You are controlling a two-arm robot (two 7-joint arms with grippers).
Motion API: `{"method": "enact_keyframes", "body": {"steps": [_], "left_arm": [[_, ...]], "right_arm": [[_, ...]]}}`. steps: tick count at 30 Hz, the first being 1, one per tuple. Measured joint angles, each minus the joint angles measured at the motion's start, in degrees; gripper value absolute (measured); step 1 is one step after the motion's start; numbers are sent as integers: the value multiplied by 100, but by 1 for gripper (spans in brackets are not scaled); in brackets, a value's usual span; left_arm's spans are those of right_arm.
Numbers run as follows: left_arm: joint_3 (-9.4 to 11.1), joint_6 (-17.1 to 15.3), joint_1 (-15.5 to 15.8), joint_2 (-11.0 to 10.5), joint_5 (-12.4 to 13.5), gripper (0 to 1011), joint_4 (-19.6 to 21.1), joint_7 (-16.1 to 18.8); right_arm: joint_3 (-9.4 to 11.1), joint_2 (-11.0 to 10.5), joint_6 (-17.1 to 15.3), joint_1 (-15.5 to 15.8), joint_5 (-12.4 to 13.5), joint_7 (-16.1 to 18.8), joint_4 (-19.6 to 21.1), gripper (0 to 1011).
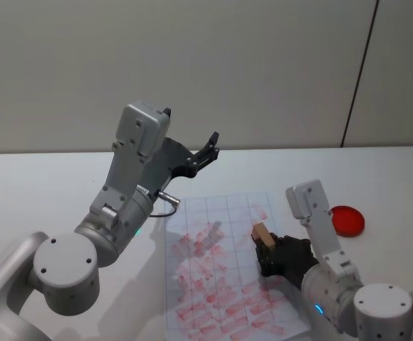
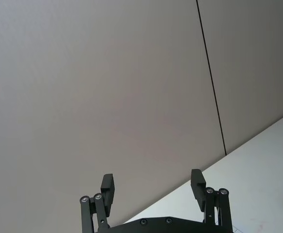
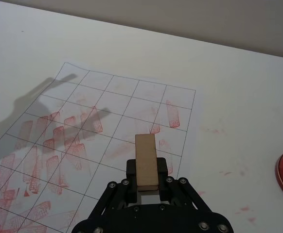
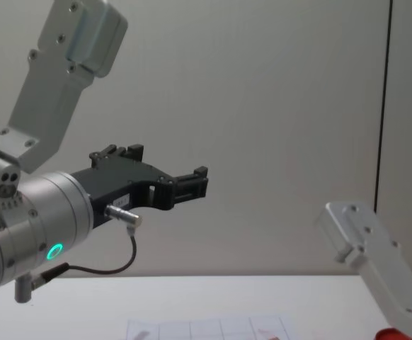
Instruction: Use the one hand to pick up the stamp and affix it onto the A4 paper.
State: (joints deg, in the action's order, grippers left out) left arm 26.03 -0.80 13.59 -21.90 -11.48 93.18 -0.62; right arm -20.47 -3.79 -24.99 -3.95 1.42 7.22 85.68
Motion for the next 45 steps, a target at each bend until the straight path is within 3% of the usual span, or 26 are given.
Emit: {"method": "enact_keyframes", "body": {"steps": [7, 14, 20, 27, 35, 45], "left_arm": [[0, 0, 0, 0, 0, 1001, 0, 0], [0, 0, 0, 0, 0, 1001, 0, 0], [0, 0, 0, 0, 0, 1001, 0, 0], [0, 0, 0, 0, 0, 1001, 0, 0], [0, 0, 0, 0, 0, 1001, 0, 0], [0, 0, 0, 0, 0, 1001, 0, 0]], "right_arm": [[60, -50, -45, 92, 305, 31, 284, 219], [199, -116, 27, 132, 648, 12, 815, 218], [375, -193, 84, 161, 959, -152, 1288, 219], [544, -270, 20, 166, 1132, -467, 1559, 219], [746, -371, -165, 131, 1168, -842, 1604, 219], [937, -474, -363, 11, 1075, -1120, 1229, 219]]}}
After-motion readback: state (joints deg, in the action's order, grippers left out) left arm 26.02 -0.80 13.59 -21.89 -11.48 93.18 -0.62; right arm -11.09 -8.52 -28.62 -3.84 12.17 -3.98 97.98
